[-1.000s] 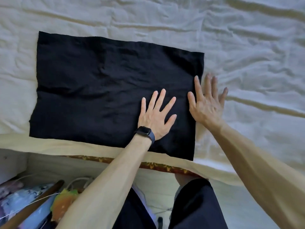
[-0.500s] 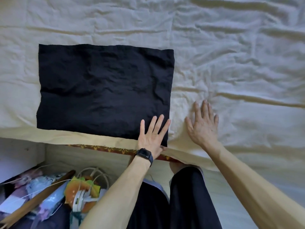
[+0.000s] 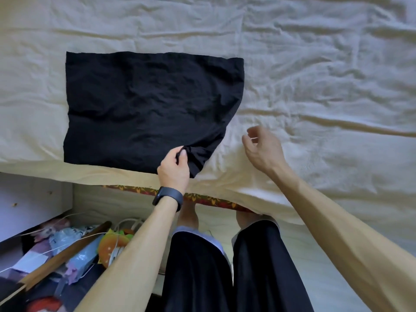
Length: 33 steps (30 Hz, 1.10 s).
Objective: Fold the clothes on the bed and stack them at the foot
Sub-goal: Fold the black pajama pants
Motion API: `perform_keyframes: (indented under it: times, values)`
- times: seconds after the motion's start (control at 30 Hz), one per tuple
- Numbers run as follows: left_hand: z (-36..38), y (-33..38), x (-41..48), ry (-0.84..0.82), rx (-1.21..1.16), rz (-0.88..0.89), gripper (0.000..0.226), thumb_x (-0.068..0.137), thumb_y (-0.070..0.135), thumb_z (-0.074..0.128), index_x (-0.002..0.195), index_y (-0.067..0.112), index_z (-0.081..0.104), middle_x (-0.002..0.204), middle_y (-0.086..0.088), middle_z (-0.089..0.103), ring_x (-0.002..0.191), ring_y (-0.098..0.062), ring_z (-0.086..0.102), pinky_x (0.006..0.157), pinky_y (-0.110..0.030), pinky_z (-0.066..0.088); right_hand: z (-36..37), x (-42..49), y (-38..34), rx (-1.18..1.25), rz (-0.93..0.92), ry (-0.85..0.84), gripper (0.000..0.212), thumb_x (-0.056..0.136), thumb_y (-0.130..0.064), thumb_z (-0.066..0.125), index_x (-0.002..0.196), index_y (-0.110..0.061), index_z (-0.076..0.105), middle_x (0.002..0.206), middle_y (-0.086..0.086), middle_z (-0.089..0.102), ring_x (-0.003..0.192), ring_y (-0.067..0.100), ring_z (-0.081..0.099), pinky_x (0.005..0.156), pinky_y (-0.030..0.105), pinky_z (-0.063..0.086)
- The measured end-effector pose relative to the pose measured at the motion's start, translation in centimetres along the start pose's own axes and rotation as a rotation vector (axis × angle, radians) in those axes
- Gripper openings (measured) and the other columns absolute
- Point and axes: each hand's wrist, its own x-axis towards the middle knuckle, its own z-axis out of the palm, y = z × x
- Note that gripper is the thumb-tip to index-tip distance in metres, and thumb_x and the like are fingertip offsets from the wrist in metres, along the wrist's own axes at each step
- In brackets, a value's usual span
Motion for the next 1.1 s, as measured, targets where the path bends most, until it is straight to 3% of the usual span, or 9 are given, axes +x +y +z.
perform_keyframes:
  times: [0.1,0.23,0.37,0.47,0.7,0.83,0.93,1.03,1.1]
  values:
    - [-0.9,-0.2,0.1,-0.048,-0.016,-0.031,0.029,0.105,0.022,0.049,0.127,0.013,0.066,0.12,-0.005,0.07,0.108,-0.022,0.062,0.081,-0.021,0.039,1.0,2.4,-2.4,0.119,0.081,-0.068,0.042,0.098,-0.045,0.054,0.128,-0.017,0.06,0.112,-0.006,0.065,0.099,0.012,0.062,0.076,0.023,0.046]
    - [-1.2,-0.2,-0.1,-0.067,-0.033,-0.002,0.03,0.106,0.021,0.045,0.129,0.014,0.064,0.119,-0.003,0.069,0.101,-0.014,0.058,0.078,-0.015,0.036,1.9,5.7,-4.3,0.448,0.249,-0.138,0.042,0.09,-0.055,0.055,0.088,-0.013,0.055,0.079,0.004,0.06,0.073,0.023,0.061,0.073,0.038,0.049]
    - [-1.3,-0.1,-0.3,-0.086,-0.021,0.043,0.03,0.105,0.021,0.046,0.127,0.015,0.065,0.116,-0.003,0.07,0.098,-0.013,0.058,0.077,-0.015,0.036,1.8,8.6,-5.6,0.585,0.352,-0.099,0.034,0.088,-0.05,0.068,0.092,-0.017,0.063,0.08,0.0,0.07,0.062,0.016,0.069,0.067,0.034,0.062]
    - [-1.5,-0.3,-0.2,-0.085,-0.046,0.042,0.029,0.105,0.021,0.047,0.126,0.014,0.065,0.115,-0.002,0.07,0.094,-0.009,0.053,0.074,-0.012,0.033,1.6,10.3,-6.5,0.636,0.407,-0.119,0.017,0.092,-0.039,0.069,0.095,-0.024,0.063,0.081,-0.002,0.069,0.057,0.015,0.068,0.053,0.025,0.057]
    - [-2.9,-1.4,1.7,-0.071,-0.152,-0.072,0.031,0.106,0.023,0.044,0.129,0.016,0.064,0.11,0.005,0.064,0.101,-0.012,0.056,0.086,-0.024,0.043,1.7,13.0,-8.7,0.363,0.362,-0.218,0.015,0.095,-0.037,0.065,0.095,-0.023,0.06,0.091,-0.005,0.064,0.074,0.013,0.062,0.061,0.025,0.052]
    - [-3.4,-1.8,3.6,-0.033,-0.21,-0.13,0.032,0.106,0.023,0.045,0.131,0.013,0.063,0.127,-0.005,0.066,0.115,-0.022,0.058,0.091,-0.023,0.038,2.1,13.9,-10.3,0.094,0.175,-0.151,0.015,0.089,-0.015,0.062,0.078,-0.016,0.051,0.072,0.004,0.052,0.066,0.019,0.05,0.061,0.03,0.041]
    - [-4.6,-2.2,4.8,-0.095,-0.157,-0.214,0.031,0.106,0.015,0.041,0.128,0.003,0.06,0.122,-0.017,0.065,0.111,-0.033,0.059,0.083,-0.029,0.039,2.8,13.9,-12.3,-0.141,0.091,-0.085,0.022,0.085,-0.006,0.046,0.065,-0.015,0.041,0.061,0.003,0.045,0.066,0.024,0.047,0.054,0.031,0.038]
    - [-6.5,-3.2,5.8,-0.213,-0.018,-0.284,0.03,0.106,0.017,0.039,0.119,0.004,0.063,0.116,-0.017,0.065,0.109,-0.034,0.06,0.08,-0.036,0.042,3.3,13.7,-13.6,-0.22,0.102,-0.028,0.027,0.095,-0.018,0.047,0.07,-0.025,0.042,0.074,0.001,0.049,0.086,0.026,0.054,0.079,0.043,0.054]
    - [-7.3,-4.4,6.7,-0.245,-0.074,-0.198,0.025,0.1,0.032,0.054,0.1,0.012,0.068,0.101,-0.009,0.069,0.099,-0.03,0.063,0.077,-0.033,0.042,3.6,13.1,-13.9,-0.2,0.168,0.01,0.025,0.095,-0.017,0.048,0.07,-0.021,0.043,0.082,0.008,0.055,0.086,0.026,0.056,0.082,0.044,0.053]
